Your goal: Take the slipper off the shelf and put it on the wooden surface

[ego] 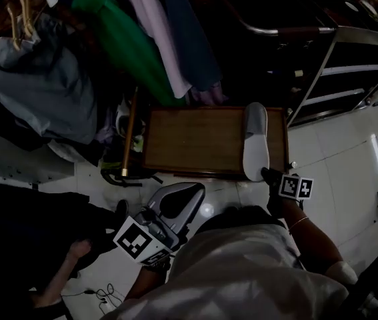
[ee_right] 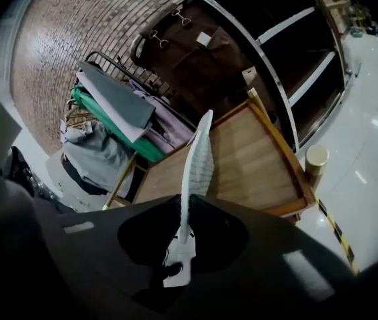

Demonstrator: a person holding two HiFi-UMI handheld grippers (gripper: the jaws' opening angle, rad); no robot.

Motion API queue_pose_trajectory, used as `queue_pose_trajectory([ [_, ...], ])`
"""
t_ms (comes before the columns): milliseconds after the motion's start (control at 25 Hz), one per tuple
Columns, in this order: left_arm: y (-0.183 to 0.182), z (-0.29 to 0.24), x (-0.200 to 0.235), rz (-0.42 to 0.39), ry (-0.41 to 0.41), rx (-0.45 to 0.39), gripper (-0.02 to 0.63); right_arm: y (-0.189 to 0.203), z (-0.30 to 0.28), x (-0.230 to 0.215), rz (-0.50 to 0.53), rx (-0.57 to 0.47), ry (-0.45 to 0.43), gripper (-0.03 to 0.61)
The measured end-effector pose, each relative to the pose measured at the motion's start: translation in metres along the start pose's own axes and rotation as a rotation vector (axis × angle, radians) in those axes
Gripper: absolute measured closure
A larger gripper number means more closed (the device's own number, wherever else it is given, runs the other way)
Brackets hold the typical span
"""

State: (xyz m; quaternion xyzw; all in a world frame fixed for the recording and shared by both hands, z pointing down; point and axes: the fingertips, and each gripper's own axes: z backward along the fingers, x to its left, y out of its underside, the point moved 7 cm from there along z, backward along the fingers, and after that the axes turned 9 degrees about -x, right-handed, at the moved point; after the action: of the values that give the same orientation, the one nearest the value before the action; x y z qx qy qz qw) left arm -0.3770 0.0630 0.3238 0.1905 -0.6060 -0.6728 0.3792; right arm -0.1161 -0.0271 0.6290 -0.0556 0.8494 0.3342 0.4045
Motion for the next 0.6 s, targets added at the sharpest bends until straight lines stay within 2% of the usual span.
queue_pose_trajectory([
  [120,0.007,0.024,0.012,-0.005,-0.078,0.03,0.615,0.01,-0.016,-0.007,-0.001,0.065,0.0,0.531],
  [200,0.012,0.032,0.016,0.004,-0.109,0.038,0.615,0.014,-0.019,-0.016,-0.022,0.079,0.029,0.525],
  [360,0.012,0.029,0.011,0.002,-0.11,0.029,0.615,0.011,-0.012,-0.024,-0.109,0.013,0.098,0.46],
  [520,0.011,0.024,0.01,0.011,-0.09,0.033,0.615,0.007,0.004,-0.023,0.061,0.018,0.175,0.414],
  [600,0.008,0.019,0.01,0.019,-0.078,0.027,0.615,0.005,0.016,-0.017,0.162,0.025,0.198,0.416],
])
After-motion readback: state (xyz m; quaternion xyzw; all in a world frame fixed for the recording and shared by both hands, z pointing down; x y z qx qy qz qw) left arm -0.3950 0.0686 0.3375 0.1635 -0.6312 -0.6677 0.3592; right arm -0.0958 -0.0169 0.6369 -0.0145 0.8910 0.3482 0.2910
